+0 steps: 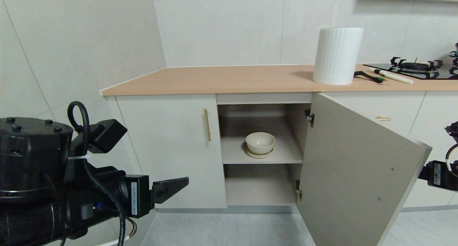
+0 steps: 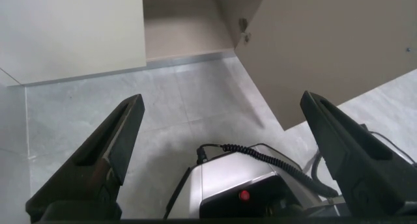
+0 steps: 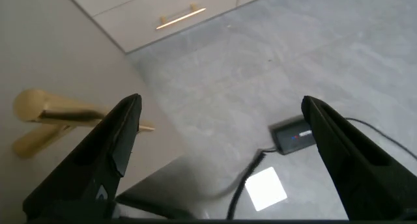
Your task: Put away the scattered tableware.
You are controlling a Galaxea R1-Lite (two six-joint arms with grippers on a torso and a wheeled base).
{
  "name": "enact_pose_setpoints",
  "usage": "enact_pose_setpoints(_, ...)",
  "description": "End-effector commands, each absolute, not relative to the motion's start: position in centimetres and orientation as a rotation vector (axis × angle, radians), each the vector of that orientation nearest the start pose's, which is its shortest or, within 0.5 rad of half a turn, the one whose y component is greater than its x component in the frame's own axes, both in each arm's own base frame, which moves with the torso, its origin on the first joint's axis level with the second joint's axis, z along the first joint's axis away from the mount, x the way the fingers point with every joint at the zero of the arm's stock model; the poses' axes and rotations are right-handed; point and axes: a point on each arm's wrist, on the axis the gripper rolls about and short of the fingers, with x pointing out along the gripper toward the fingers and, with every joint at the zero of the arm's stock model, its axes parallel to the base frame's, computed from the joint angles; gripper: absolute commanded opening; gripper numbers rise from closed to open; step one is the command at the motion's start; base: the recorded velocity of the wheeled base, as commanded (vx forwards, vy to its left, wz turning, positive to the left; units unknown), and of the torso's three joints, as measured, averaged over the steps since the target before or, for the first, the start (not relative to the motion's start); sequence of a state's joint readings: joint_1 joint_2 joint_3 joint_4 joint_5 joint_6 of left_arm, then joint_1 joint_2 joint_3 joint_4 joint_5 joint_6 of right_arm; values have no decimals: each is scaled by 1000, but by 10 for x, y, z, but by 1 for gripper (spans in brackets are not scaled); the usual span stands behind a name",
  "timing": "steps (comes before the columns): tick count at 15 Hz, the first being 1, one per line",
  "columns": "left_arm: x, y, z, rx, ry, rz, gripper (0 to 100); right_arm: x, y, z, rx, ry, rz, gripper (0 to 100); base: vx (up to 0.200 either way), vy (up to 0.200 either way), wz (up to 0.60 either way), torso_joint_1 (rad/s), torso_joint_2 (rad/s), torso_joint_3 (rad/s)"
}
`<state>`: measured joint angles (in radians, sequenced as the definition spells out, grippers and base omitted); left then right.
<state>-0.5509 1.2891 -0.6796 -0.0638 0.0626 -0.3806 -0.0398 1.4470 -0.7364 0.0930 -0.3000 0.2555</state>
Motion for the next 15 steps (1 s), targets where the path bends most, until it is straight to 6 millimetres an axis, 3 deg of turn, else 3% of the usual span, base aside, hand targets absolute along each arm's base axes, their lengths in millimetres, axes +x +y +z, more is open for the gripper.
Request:
enact_pose_setpoints(1,163,-99,197,-198,605,-368,100,216,-8,164,144,766,-396,100,0,0,0,0,0,0)
enact_pose_setpoints(6,163,-98,198,-199,602,-369,100,214,17,160,173,780,-289,100,0,0,0,0,0,0)
enact_pose_setpoints(10,163,-98,198,-200,601,-369,100,216,57,159,151,764,-136,100,0,0,0,0,0,0)
enact_pose_setpoints(15,163,-98,200,-203,592,-371,100,253,118,145,102,730,44,100,0,0,0,0,0,0)
